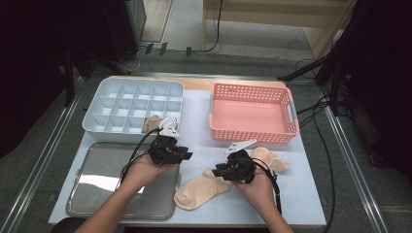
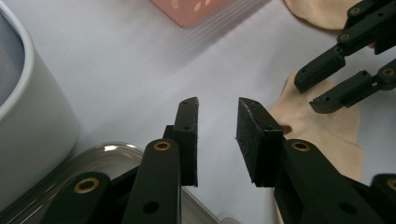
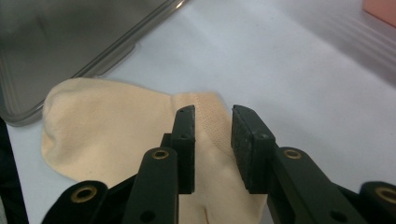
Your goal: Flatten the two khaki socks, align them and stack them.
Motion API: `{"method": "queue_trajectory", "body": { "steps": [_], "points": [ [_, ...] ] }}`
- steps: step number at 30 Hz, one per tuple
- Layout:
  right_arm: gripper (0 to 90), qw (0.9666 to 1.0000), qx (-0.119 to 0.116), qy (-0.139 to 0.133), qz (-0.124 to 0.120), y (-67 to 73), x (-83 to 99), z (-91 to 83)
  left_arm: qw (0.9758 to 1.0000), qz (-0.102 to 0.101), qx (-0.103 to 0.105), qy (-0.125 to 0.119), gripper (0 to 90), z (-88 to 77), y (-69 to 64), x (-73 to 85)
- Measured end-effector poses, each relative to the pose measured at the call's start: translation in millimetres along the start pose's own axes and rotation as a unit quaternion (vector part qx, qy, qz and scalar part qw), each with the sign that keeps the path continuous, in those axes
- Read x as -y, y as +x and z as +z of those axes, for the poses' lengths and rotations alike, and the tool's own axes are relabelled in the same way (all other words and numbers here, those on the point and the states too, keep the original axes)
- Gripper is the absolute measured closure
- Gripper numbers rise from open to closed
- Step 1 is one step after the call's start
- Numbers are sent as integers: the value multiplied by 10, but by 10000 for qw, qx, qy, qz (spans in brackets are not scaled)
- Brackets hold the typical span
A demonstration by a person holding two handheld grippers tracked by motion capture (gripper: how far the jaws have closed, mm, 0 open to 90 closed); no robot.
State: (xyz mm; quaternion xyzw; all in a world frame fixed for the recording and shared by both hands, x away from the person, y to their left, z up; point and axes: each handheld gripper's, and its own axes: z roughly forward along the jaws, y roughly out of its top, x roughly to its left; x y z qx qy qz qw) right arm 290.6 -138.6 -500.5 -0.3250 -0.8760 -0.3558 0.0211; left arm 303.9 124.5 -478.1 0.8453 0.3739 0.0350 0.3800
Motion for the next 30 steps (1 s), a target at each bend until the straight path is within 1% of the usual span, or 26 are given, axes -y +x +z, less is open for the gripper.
{"method": "queue_trajectory", "body": {
  "steps": [2, 4, 5, 8, 11, 15, 16, 17, 18, 20, 23, 25, 28, 30],
  "points": [
    [692, 10000, -2, 47, -2, -14, 0, 28, 10000, 3, 1, 13, 702, 2, 3, 1],
    [643, 9999, -33, 125, -5, -12, -1, 72, 10000, -5, -4, -3, 700, 2, 6, 3],
    [617, 9999, -32, 144, -48, -9, -2, 99, 10000, -10, -1, -10, 698, -2, 9, 4],
    [605, 9998, -10, 125, -154, 19, -10, 130, 10000, -46, -1, -27, 694, -13, 19, 6],
    [641, 9995, 91, 115, -272, 39, -4, 144, 10000, -55, -2, -23, 693, -15, 25, 6],
    [743, 9984, 337, 89, -440, 75, 15, 153, 10000, -59, 5, -33, 692, -17, 26, 5],
    [771, 9985, 353, 96, -405, 73, 12, 153, 10000, -65, -1, -35, 692, -18, 26, 5],
    [824, 9989, 310, 116, -333, 66, 8, 151, 10000, -72, -4, -33, 692, -18, 28, 5],
    [857, 9993, 231, 146, -250, 56, 6, 155, 10000, -75, -13, -32, 692, -19, 30, 5],
    [889, 9995, 203, 171, -163, 46, -1, 157, 10000, -77, -14, -33, 692, -18, 31, 5],
    [900, 9995, 143, 263, -44, 27, -26, 147, 10000, -69, -17, -35, 692, -9, 32, 7],
    [900, 9995, 162, 275, -10, 1, -29, 131, 10000, -68, -16, -66, 692, -14, 28, 5],
    [900, 9996, 197, 181, 135, -61, -36, 75, 9999, -66, -8, -116, 693, -24, 25, 1],
    [900, 9995, 222, 149, 158, -85, -40, 52, 9999, -67, -10, -119, 692, -26, 23, 0]
  ]
}}
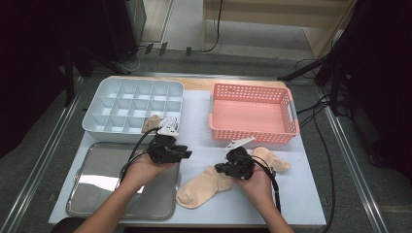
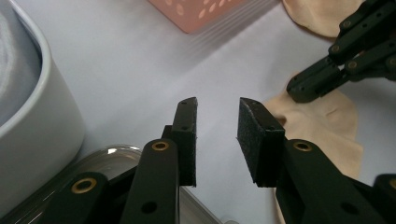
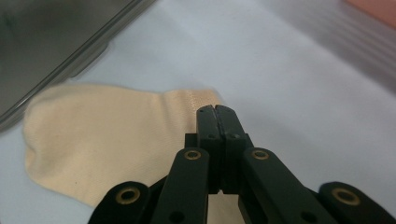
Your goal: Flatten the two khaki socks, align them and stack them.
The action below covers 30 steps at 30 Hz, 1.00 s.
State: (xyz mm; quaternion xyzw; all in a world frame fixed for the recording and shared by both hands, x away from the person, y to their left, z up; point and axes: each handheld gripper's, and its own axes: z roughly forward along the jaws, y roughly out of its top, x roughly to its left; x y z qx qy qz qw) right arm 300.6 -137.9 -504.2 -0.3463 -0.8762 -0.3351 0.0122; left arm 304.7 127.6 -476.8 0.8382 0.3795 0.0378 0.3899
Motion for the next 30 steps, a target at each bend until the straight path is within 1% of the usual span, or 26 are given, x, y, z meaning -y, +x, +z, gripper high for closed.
{"method": "queue_trajectory", "body": {
  "steps": [1, 5, 9, 12, 15, 19, 21, 23, 26, 27, 30],
  "points": [
    [900, 9999, 58, -59, 79, -43, -4, -40, 10000, 1, -4, -11, 692, 1, -6, -1],
    [900, 9994, 195, -169, 217, -140, 0, -114, 10000, 46, -1, -25, 692, 4, -33, -5],
    [900, 9983, 320, -254, 420, -254, 20, -194, 9999, 98, 34, 13, 676, 21, -75, -8],
    [900, 9976, 413, -231, 512, -316, 50, -228, 9998, 141, 106, 23, 656, 57, -132, 4],
    [900, 9970, 457, -222, 580, -349, 74, -252, 9995, 272, 146, 104, 633, 107, -210, 22],
    [890, 9970, 461, -204, 588, -368, 104, -245, 9991, 359, 179, 169, 609, 177, -310, 55],
    [824, 9973, 413, -229, 569, -373, 105, -253, 9988, 408, 187, 204, 605, 189, -336, 74],
    [804, 9973, 429, -285, 522, -368, 105, -279, 9990, 362, 184, 180, 601, 195, -355, 102],
    [751, 9976, 398, -350, 452, -380, 103, -307, 9991, 300, 203, 216, 599, 207, -365, 147],
    [737, 9977, 391, -349, 427, -385, 104, -308, 9990, 316, 190, 256, 598, 210, -368, 158],
    [707, 9981, 390, -299, 379, -403, 101, -282, 9991, 301, 165, 250, 595, 225, -394, 182]
  ]
}}
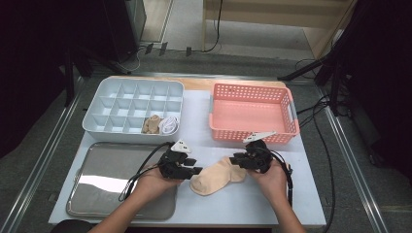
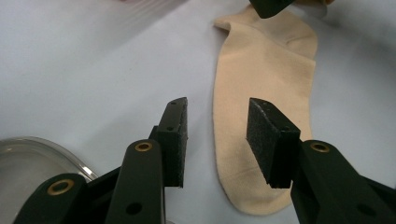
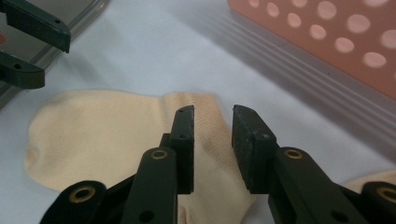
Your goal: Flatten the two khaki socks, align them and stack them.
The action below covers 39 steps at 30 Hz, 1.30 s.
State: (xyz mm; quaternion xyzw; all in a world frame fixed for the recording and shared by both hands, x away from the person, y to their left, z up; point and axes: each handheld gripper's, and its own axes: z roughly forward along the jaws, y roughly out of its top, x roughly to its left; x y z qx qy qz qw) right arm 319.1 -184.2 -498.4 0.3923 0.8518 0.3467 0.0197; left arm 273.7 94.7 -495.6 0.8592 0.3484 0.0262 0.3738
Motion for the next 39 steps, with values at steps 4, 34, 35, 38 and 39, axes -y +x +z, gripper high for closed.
{"method": "queue_trajectory", "body": {
  "steps": [4, 34, 35, 38, 39],
  "points": [
    [672, 9999, -14, 48, -120, 30, -19, 64, 10000, -33, -21, 63, 585, 63, -36, 44],
    [852, 9984, 175, 542, 66, 76, -11, 53, 9994, -115, 37, 321, 900, 136, -1, 73],
    [853, 9984, 153, 540, 78, 76, -3, 39, 9995, -102, 41, 284, 900, 125, 3, 61],
    [852, 9982, 147, 567, 90, 83, 26, 9, 9996, -76, 1, 268, 900, 117, 14, 35],
    [852, 9982, 151, 577, 108, 87, 36, -2, 9996, -81, -9, 273, 900, 123, 14, 30]
  ]
}}
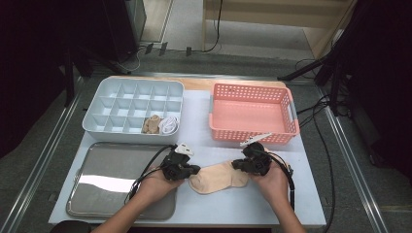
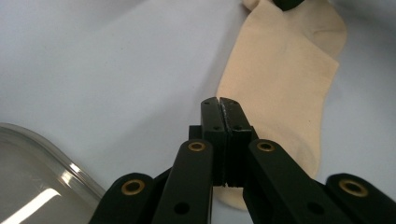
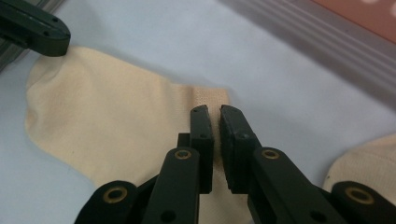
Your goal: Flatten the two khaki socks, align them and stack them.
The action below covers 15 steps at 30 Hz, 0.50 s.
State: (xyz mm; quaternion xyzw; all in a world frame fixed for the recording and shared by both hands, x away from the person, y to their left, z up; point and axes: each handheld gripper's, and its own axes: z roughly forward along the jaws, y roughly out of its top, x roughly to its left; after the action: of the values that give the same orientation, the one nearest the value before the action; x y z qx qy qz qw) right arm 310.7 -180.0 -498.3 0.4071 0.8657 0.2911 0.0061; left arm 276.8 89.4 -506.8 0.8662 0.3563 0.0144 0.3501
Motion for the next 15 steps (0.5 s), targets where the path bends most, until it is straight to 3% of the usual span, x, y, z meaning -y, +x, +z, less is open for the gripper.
{"method": "queue_trajectory", "body": {
  "steps": [15],
  "points": [
    [838, 9998, -135, -81, 91, 41, 188, -54, 9999, 107, -90, 93, 900, 75, 51, -107]
  ]
}}
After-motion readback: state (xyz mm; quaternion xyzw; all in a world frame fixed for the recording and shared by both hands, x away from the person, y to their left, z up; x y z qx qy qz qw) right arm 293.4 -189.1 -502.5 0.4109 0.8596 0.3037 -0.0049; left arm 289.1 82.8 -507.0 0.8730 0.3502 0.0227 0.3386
